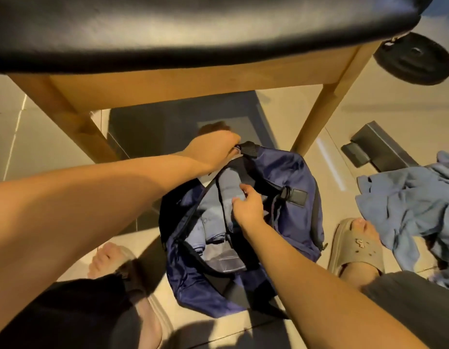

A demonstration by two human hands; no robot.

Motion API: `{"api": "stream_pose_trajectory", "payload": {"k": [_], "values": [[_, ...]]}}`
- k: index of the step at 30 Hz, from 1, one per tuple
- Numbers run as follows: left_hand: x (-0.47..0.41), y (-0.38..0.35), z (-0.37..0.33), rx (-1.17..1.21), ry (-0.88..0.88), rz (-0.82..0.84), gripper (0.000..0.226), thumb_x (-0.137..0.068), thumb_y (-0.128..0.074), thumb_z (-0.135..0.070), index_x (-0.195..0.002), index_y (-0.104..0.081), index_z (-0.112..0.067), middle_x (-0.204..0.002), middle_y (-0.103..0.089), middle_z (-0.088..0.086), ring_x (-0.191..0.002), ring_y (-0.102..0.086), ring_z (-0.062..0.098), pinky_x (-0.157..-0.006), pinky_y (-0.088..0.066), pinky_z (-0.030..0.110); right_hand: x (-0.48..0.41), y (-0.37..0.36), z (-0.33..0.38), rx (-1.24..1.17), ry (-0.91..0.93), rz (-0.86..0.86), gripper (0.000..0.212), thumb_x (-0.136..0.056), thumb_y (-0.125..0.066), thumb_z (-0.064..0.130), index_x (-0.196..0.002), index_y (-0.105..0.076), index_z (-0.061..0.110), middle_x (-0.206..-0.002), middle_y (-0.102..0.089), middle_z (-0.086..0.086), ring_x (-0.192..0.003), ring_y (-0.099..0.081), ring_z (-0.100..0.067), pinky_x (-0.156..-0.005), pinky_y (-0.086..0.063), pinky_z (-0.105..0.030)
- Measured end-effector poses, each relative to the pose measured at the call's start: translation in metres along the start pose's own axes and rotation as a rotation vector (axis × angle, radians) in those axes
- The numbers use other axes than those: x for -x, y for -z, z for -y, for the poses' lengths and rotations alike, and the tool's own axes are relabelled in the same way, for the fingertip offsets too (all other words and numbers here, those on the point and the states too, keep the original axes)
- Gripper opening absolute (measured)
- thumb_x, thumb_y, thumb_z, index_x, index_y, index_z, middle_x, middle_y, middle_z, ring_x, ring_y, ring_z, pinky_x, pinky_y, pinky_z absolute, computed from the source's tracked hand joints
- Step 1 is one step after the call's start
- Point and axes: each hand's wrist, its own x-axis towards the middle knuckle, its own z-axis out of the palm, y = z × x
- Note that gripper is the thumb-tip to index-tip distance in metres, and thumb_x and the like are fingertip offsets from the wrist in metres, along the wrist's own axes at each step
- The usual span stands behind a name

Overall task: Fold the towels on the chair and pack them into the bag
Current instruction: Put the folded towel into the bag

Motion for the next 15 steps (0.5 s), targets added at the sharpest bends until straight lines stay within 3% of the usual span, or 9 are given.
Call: {"api": "stream_pose_trajectory", "payload": {"k": [5, 9, 15], "values": [[-0.004, 0.005, 0.005, 0.190, -0.015, 0.170, 0.027, -0.103, -0.057, -0.027, -0.092, -0.070, -0.006, -0.086, -0.063, 0.004, -0.072, -0.058, 0.018, -0.055, -0.034, 0.028, -0.016, -0.014, -0.017, 0.046, -0.028, 0.025, 0.052, -0.094, -0.052, -0.001, -0.145, -0.052, 0.011, -0.142, -0.057, -0.016, -0.124, -0.058, -0.034, -0.105, -0.045, -0.036], [-0.005, 0.009, 0.012, 0.284, 0.016, 0.209, 0.026, -0.101, -0.063, -0.031, -0.090, -0.072, -0.009, -0.085, -0.066, 0.005, -0.069, -0.060, 0.016, -0.055, -0.038, 0.025, -0.024, -0.016, -0.020, 0.104, -0.016, -0.023, 0.053, -0.093, -0.052, -0.001, -0.143, -0.055, 0.015, -0.127, -0.066, -0.017, -0.105, -0.063, -0.034, -0.084, -0.047, -0.032], [-0.009, 0.010, 0.007, 0.279, 0.075, 0.219, 0.027, -0.096, -0.067, -0.039, -0.079, -0.072, -0.019, -0.078, -0.070, 0.012, -0.068, -0.064, 0.028, -0.055, -0.041, 0.031, -0.027, -0.014, -0.021, 0.190, -0.005, 0.043, 0.049, -0.092, -0.060, 0.005, -0.141, -0.059, 0.012, -0.139, -0.062, -0.014, -0.126, -0.058, -0.034, -0.107, -0.045, -0.038]]}}
